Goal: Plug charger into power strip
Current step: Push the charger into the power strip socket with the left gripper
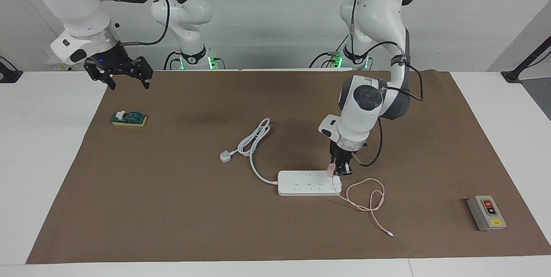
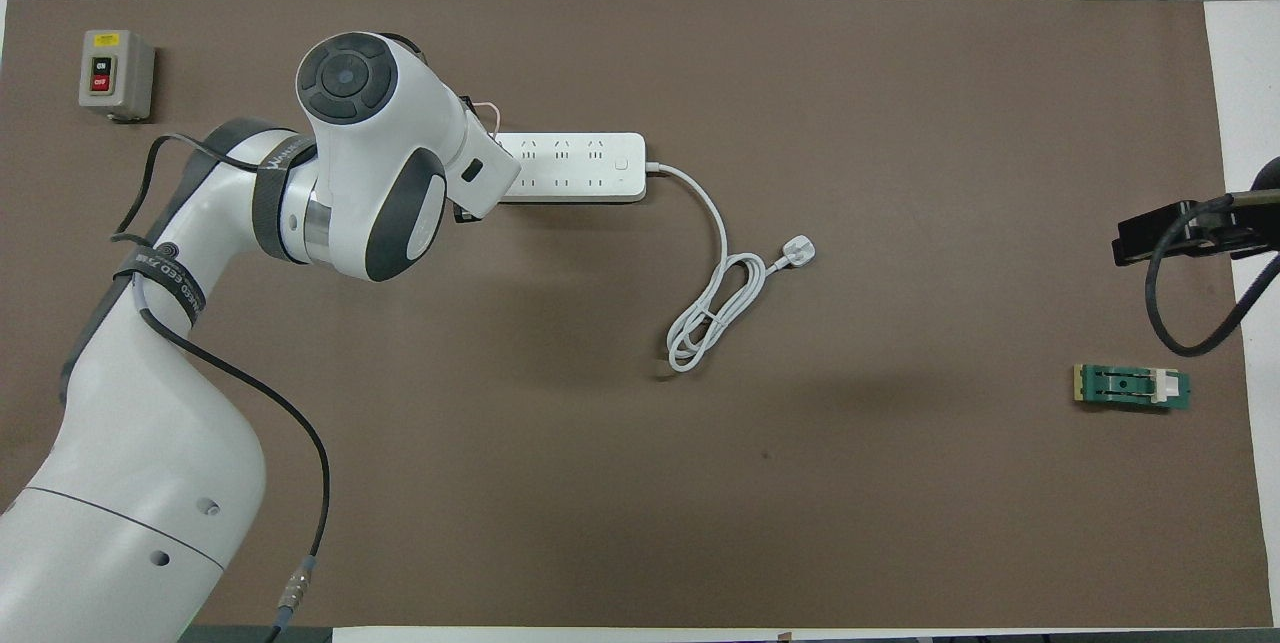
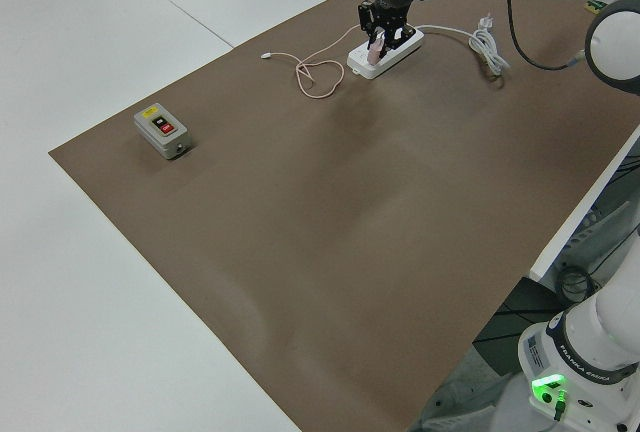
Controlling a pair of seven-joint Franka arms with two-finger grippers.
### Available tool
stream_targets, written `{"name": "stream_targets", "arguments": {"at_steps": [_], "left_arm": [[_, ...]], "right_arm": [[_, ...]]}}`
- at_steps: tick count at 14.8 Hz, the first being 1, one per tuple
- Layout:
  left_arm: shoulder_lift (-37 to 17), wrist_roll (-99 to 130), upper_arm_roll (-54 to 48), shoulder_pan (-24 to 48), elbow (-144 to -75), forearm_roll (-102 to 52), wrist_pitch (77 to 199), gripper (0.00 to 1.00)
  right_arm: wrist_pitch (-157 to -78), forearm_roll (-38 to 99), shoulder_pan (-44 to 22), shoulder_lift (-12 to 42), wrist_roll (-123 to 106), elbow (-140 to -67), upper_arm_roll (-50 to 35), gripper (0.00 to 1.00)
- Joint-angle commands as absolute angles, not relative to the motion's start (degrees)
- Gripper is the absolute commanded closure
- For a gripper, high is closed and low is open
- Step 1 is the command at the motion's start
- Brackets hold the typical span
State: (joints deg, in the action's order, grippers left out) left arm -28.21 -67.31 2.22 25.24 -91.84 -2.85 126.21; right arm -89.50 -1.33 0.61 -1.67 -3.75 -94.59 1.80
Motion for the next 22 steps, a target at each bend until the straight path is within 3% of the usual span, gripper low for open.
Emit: {"name": "stream_targets", "arguments": {"at_steps": [1,9,14,20,22], "left_arm": [[-29.3,-68.8,2.5,25.3,-94.0,-1.8,129.8,0.96],[-30.9,-69.0,1.4,22.9,-93.0,-2.3,127.9,0.99],[-33.5,-69.0,-0.4,21.2,-88.3,-2.5,122.2,1.0],[-40.4,-69.0,-1.5,20.3,-77.5,-3.8,113.3,1.0],[-40.7,-68.9,-1.4,20.7,-77.4,-3.2,114.3,1.0]], "right_arm": [[-90.0,-2.0,1.4,-2.9,-2.8,-95.9,1.1,0.0],[-90.0,-2.0,1.4,-2.9,-2.8,-95.9,1.1,0.0],[-90.0,-2.0,1.4,-2.9,-2.8,-95.9,1.1,0.0],[-90.0,-2.0,1.4,-2.9,-2.8,-95.9,1.1,0.0],[-90.0,-2.0,1.4,-2.9,-2.8,-95.9,1.1,0.0]]}}
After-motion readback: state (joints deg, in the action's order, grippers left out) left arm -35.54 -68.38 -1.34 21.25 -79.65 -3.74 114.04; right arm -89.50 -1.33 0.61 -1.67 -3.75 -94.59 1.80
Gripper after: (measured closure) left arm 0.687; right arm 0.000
